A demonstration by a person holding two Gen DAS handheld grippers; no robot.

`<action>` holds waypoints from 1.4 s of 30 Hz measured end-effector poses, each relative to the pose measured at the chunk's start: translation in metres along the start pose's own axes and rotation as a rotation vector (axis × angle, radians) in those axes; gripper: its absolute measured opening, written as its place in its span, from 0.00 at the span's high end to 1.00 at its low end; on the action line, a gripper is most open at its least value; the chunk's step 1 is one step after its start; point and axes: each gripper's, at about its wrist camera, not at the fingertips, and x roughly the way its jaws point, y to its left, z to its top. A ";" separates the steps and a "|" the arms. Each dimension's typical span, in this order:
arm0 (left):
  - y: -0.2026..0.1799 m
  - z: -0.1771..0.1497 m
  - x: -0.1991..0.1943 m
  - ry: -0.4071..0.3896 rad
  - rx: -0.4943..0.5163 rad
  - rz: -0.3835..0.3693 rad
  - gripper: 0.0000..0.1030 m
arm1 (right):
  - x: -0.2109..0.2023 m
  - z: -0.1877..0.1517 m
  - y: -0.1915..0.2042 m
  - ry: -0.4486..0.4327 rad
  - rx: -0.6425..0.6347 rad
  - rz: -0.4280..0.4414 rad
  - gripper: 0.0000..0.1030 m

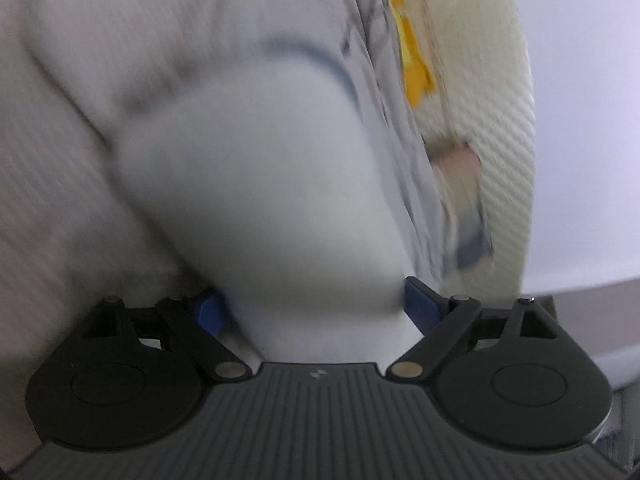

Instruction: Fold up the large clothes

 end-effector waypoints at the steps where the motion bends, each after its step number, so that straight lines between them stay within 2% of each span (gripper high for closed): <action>1: 0.003 0.002 -0.001 -0.005 -0.021 -0.010 0.12 | -0.001 -0.001 -0.002 0.001 0.003 -0.008 0.00; 4: 0.000 0.001 0.004 -0.002 -0.010 0.008 0.12 | 0.000 -0.004 -0.006 0.001 0.011 -0.043 0.00; 8: -0.013 0.006 0.006 -0.046 0.096 0.080 0.13 | 0.004 -0.005 -0.014 0.009 0.019 -0.108 0.00; 12: -0.020 0.025 0.004 -0.083 0.198 0.130 0.24 | 0.017 -0.002 -0.023 0.027 0.036 -0.155 0.00; 18: -0.033 0.027 0.006 -0.121 0.285 0.156 0.33 | 0.043 0.001 -0.016 0.012 -0.075 -0.236 0.00; 19: -0.037 0.026 0.006 -0.130 0.304 0.156 0.34 | 0.044 0.001 -0.015 0.009 -0.091 -0.250 0.03; 21: -0.043 0.024 0.003 -0.143 0.332 0.150 0.35 | 0.045 0.002 -0.012 0.002 -0.145 -0.298 0.26; 22: -0.045 0.024 0.002 -0.147 0.344 0.147 0.36 | 0.044 0.002 -0.012 0.001 -0.161 -0.303 0.30; 24: -0.049 0.020 -0.001 -0.153 0.368 0.141 0.37 | 0.040 0.003 -0.011 -0.001 -0.163 -0.289 0.46; 27: -0.054 0.015 -0.010 -0.160 0.394 0.118 0.38 | 0.033 0.003 0.002 -0.015 -0.219 -0.274 0.56; 30: -0.062 0.011 -0.021 -0.170 0.418 0.083 0.38 | 0.023 -0.001 0.015 -0.036 -0.281 -0.245 0.58; 37: -0.086 0.005 -0.040 -0.158 0.481 0.022 0.39 | -0.003 0.002 0.032 -0.074 -0.321 -0.162 0.60; 42: -0.123 0.008 -0.044 -0.148 0.515 -0.040 0.39 | -0.017 0.016 0.059 -0.094 -0.349 -0.091 0.60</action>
